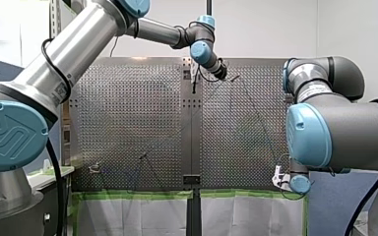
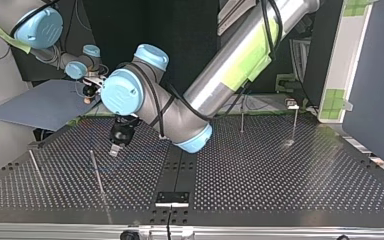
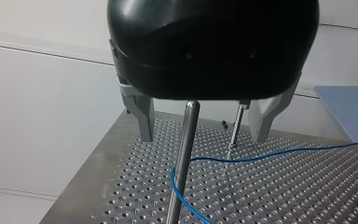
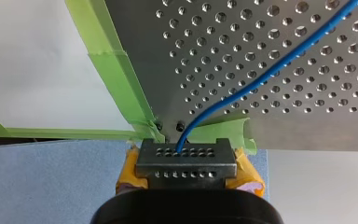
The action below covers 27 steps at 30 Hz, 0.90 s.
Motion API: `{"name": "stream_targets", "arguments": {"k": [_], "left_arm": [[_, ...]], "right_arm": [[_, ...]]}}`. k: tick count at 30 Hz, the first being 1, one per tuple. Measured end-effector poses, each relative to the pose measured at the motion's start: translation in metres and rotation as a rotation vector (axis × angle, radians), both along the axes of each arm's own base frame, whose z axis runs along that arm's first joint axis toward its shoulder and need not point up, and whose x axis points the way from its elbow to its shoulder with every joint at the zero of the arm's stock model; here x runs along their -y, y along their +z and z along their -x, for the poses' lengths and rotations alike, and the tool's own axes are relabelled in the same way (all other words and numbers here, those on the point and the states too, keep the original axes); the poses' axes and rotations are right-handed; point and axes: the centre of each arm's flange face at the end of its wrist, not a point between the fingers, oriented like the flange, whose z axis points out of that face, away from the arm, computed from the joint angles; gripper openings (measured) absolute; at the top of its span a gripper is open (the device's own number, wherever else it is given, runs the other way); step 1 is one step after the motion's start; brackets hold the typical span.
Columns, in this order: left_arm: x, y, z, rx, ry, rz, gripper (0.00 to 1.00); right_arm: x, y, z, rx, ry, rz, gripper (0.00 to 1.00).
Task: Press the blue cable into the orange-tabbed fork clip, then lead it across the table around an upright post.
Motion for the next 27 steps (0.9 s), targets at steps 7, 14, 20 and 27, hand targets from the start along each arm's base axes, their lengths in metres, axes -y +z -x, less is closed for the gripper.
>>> {"name": "stream_targets", "arguments": {"k": [7,14,20,27], "left_arm": [[0.0000,0.0000,0.0002,0.000,0.000,-0.001,1.00],[-0.0001,0.0000,0.0001,0.000,0.003,-0.001,1.00],[-0.0009,0.0000,-0.0004,0.001,0.009,-0.002,1.00],[-0.0010,0.0000,-0.0004,0.001,0.011,-0.002,1.00]], "right_arm": [[-0.0001,-0.0003,-0.0008,0.000,0.001,0.001,0.00],[0.0000,-0.0002,-0.0010,0.000,0.001,0.002,0.00],[0.0000,-0.0002,-0.0014,0.000,0.002,0.002,0.00],[0.0001,-0.0003,-0.0009,0.000,0.002,0.003,0.00]]}}
